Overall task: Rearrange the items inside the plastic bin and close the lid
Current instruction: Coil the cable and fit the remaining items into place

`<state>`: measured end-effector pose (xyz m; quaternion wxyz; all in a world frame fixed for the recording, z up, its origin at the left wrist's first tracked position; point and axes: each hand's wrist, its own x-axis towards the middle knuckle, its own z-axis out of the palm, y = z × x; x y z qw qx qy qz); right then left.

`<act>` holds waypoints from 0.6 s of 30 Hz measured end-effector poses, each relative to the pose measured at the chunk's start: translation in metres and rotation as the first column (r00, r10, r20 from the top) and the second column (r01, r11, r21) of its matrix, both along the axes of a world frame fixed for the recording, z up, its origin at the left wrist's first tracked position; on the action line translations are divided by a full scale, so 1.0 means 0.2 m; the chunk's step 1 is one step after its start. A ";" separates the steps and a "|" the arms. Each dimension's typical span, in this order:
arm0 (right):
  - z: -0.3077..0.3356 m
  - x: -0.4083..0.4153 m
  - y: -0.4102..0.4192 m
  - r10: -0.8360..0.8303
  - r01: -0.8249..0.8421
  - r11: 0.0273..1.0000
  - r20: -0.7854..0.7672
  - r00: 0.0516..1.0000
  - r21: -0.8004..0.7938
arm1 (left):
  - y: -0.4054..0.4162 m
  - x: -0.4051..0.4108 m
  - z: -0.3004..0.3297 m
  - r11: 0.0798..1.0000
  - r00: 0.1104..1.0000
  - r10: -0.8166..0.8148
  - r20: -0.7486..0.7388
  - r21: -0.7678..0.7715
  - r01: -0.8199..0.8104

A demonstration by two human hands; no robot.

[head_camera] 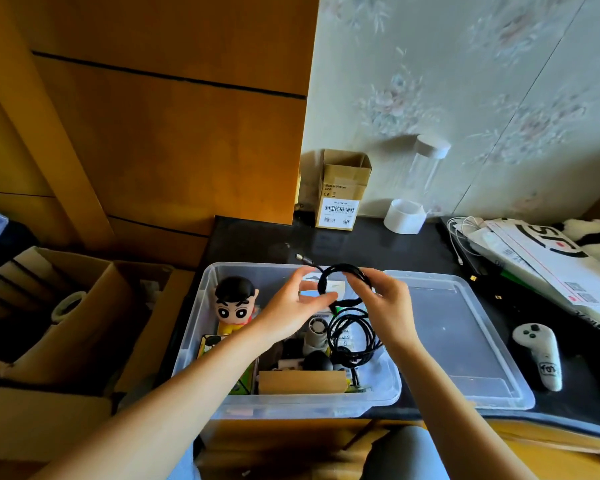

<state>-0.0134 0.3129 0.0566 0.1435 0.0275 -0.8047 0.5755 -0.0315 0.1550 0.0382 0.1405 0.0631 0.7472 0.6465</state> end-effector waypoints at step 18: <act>-0.28 -0.07 0.09 -0.095 -0.026 0.375 0.067 0.993 0.927 | -0.24 -0.01 -0.16 0.903 0.955 0.267 0.128 0.313 -0.295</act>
